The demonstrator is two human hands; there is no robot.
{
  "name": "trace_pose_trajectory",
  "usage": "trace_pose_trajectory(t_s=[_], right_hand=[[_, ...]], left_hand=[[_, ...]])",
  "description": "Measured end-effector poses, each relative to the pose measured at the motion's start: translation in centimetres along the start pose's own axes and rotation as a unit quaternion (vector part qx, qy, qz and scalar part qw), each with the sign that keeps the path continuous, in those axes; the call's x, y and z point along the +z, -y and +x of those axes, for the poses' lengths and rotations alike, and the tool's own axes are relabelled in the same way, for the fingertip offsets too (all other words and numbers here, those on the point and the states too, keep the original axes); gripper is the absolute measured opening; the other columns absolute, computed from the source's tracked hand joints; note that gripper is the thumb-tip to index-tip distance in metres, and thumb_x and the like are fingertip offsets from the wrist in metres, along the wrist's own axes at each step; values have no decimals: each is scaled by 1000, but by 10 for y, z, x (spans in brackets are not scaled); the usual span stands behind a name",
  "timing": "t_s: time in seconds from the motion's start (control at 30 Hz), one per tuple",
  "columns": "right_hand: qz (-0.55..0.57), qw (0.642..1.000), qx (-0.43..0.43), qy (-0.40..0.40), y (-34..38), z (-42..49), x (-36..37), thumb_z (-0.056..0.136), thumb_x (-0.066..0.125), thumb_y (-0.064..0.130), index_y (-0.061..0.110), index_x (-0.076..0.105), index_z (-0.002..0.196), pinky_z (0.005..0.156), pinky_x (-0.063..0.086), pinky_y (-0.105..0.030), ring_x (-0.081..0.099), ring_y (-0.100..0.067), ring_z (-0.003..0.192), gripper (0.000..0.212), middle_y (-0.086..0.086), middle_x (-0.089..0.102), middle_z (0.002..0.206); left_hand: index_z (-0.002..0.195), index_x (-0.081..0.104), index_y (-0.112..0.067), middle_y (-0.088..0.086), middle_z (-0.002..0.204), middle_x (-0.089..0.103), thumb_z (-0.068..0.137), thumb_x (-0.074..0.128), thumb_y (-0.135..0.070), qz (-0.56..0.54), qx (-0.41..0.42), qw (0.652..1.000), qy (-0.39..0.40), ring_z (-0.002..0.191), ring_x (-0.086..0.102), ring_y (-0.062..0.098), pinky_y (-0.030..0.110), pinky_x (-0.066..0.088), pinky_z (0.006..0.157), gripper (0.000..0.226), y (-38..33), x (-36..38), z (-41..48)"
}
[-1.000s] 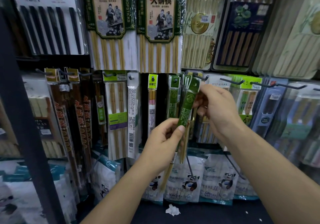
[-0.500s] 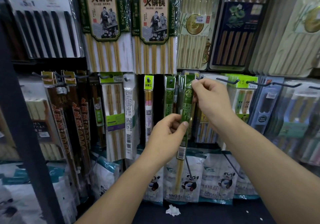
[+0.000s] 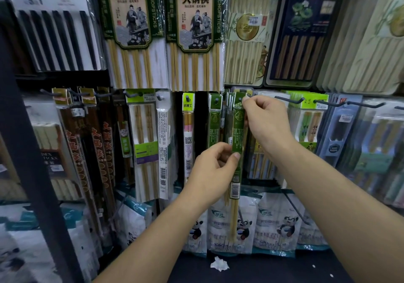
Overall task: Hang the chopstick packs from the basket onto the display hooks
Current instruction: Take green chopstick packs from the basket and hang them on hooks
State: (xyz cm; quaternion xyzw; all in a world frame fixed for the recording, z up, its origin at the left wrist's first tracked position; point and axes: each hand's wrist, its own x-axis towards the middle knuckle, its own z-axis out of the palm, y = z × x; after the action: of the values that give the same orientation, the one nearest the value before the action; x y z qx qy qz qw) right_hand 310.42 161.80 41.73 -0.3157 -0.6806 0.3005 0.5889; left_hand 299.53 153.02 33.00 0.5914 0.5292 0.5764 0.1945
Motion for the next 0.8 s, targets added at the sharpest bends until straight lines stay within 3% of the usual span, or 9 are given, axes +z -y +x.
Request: trace_pose_trajectory(t_s=[0.13, 0.27, 0.4, 0.5, 0.63, 0.8], right_hand=[[-8, 1000, -13, -10, 1, 0, 2, 99, 55, 25, -5, 42, 67, 62, 44, -12, 39, -18, 60, 45, -8, 35, 61], [-5, 1000, -11, -22, 0, 0, 3, 100, 56, 30, -6, 42, 68, 55, 41, -8, 39, -19, 58, 50, -9, 35, 59], [-13, 1000, -6, -26, -4, 1, 4, 99, 57, 30, -3, 42, 64, 71, 44, -23, 40, -19, 58, 50, -4, 34, 56], [-22, 1000, 4, -18, -12, 0, 4, 97, 59, 29, -2, 53, 67, 76, 50, -31, 47, -15, 59, 44, -2, 44, 56], [-70, 997, -8, -8, -20, -2, 2, 96, 64, 35, 19, 69, 74, 64, 45, -22, 54, 1, 59, 28, 15, 60, 57], [-106, 993, -40, -23, -21, -9, 4, 98, 63, 36, 22, 69, 81, 58, 38, -11, 55, 1, 66, 23, 11, 63, 70]], left_hand=[[96, 64, -31, -8, 76, 57, 102, 61, -34, 10, -4, 1000, -9, 68, 54, 10, 45, 56, 69, 7, -2, 1, 1], [97, 64, -33, -9, 77, 58, 101, 61, -35, 8, -2, 1000, -12, 68, 54, 8, 44, 56, 69, 6, -1, 1, -2], [97, 65, -33, -6, 76, 61, 100, 62, -36, 21, -9, 1000, -18, 66, 59, 12, 46, 57, 69, 6, 0, 2, 0], [94, 66, -31, -4, 76, 67, 99, 64, -37, 49, -34, 998, -27, 69, 69, 20, 48, 61, 72, 8, 2, 3, 3], [94, 73, -22, -3, 72, 71, 99, 66, -36, 118, -58, 989, -68, 69, 71, 17, 44, 63, 69, 17, 5, 5, 9], [100, 75, -13, 5, 84, 73, 103, 59, -35, 322, -36, 945, -37, 77, 69, 24, 41, 61, 69, 27, 4, 11, 2]])
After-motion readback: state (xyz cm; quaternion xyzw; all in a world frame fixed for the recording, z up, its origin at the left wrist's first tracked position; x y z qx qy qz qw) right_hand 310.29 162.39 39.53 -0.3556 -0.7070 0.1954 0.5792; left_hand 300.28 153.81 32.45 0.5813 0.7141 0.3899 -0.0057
